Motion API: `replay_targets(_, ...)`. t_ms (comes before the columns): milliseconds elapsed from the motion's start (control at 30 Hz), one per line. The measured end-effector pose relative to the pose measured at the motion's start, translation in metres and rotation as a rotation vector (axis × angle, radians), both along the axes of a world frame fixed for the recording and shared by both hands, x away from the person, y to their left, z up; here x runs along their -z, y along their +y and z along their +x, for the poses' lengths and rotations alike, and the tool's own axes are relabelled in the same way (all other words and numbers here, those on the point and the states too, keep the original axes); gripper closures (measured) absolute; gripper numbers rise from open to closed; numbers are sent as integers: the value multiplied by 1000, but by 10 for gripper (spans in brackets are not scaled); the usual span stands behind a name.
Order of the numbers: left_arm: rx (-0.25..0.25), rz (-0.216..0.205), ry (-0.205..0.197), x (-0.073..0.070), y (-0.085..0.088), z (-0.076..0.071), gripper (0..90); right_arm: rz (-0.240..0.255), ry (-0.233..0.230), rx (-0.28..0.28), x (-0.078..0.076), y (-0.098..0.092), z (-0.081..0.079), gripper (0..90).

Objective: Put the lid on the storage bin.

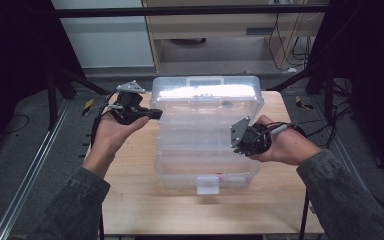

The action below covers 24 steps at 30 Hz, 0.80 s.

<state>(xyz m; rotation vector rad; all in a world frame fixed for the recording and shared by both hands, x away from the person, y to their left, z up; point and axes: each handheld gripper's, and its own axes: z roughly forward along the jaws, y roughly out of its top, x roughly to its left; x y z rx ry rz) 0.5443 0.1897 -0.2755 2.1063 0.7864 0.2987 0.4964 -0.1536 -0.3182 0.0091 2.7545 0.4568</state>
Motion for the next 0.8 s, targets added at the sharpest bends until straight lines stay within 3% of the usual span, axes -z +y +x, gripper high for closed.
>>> replay_targets(500,2,-2,8,2,2,-2,895,5,11,0,4,-1,-4,794)
replay_targets(800,11,-14,33,12,4,-8,894,28,16,16,10,-6,-7,745)
